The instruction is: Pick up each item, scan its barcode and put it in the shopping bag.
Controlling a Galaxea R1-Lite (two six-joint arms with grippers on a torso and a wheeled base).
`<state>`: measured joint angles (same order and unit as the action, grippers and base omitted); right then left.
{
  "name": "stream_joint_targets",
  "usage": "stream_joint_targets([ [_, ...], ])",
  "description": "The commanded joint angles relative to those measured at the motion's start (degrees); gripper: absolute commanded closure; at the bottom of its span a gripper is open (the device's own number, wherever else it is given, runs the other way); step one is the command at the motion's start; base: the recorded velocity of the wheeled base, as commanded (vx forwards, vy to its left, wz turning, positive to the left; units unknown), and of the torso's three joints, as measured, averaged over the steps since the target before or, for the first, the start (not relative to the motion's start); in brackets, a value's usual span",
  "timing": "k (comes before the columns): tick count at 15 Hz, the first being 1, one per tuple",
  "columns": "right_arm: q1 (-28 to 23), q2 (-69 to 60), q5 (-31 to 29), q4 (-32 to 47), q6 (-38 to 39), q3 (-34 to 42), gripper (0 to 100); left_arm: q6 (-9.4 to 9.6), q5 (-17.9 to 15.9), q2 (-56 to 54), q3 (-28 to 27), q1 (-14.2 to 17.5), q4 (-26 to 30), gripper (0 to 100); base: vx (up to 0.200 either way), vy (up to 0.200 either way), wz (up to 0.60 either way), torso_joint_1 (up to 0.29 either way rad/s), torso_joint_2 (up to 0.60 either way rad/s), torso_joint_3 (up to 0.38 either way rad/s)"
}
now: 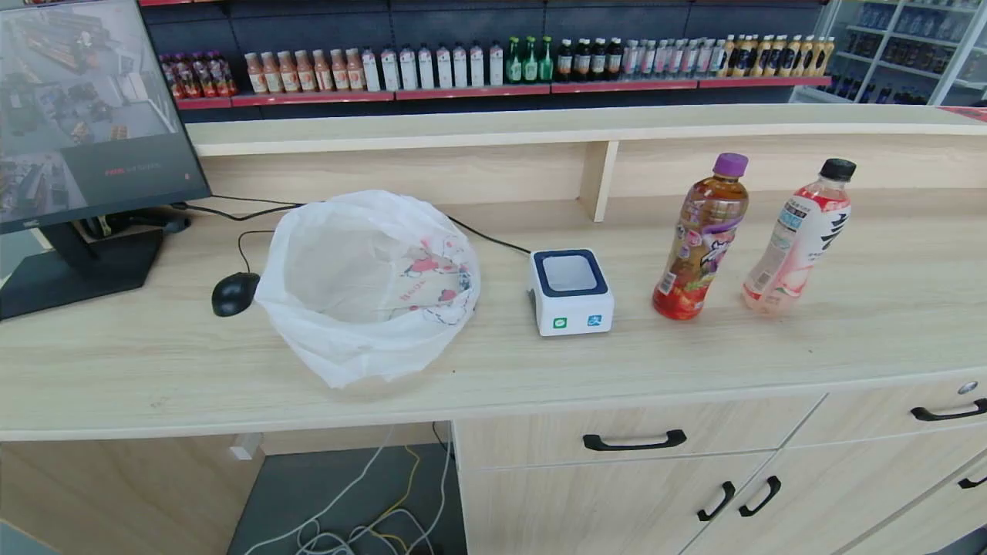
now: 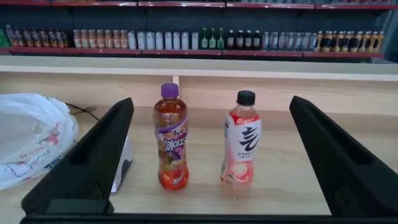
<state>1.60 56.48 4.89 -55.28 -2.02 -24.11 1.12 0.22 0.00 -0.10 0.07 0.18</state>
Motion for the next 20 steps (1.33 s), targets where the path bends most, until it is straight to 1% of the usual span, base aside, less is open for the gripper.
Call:
stream_joint_targets([
  [1, 3.1, 15.2, -0.1, -7.7, -1.5, 0.6, 0, 0.02, 0.0, 0.0, 0.0, 0.0, 0.0, 0, 0.000, 0.000, 0.00, 0.000, 0.00, 0.000],
  [3, 3.1, 21.0, -0.1, -10.2, -0.8, -0.9, 0, 0.02, 0.0, 0.0, 0.0, 0.0, 0.0, 0, 0.000, 0.000, 0.00, 0.000, 0.00, 0.000],
  [5, 3.1, 23.5, -0.1, -10.3, 0.4, -3.7, 0, 0.02, 0.0, 0.0, 0.0, 0.0, 0.0, 0, 0.000, 0.000, 0.00, 0.000, 0.00, 0.000],
  [7, 2.8, 25.5, -0.1, -10.5, 0.0, -4.2, 0, 0.02, 0.0, 0.0, 0.0, 0.0, 0.0, 0, 0.000, 0.000, 0.00, 0.000, 0.00, 0.000],
  [9, 3.8, 29.4, 0.0, -11.2, -1.8, -7.4, 0, 0.02, 0.0, 0.0, 0.1, 0.0, 0.0, 0, 0.000, 0.000, 0.00, 0.000, 0.00, 0.000],
  [10, 5.2, 29.9, 0.0, -11.1, -2.2, -7.3, 0, 0.02, 0.0, 0.0, 0.1, 0.0, 0.0, 0, 0.000, 0.000, 0.00, 0.000, 0.00, 0.000],
  [12, 5.7, 31.6, 0.0, -11.1, -1.8, -8.1, 0, 0.02, 0.0, 0.0, 0.1, 0.0, 0.0, 0, 0.000, 0.000, 0.00, 0.000, 0.00, 0.000],
  [15, 6.0, 37.8, 0.0, -11.2, -0.7, -13.8, 0, 0.02, 0.0, 0.0, 0.1, 0.0, 0.0, 0, 0.000, 0.000, 0.00, 0.000, 0.00, 0.000],
  [20, 7.3, 41.3, -0.1, -12.4, -1.0, -14.8, 0, 0.02, 0.0, 0.0, 0.1, 0.0, -0.1, 0, 0.000, 0.000, 0.00, 0.000, 0.00, 0.000],
])
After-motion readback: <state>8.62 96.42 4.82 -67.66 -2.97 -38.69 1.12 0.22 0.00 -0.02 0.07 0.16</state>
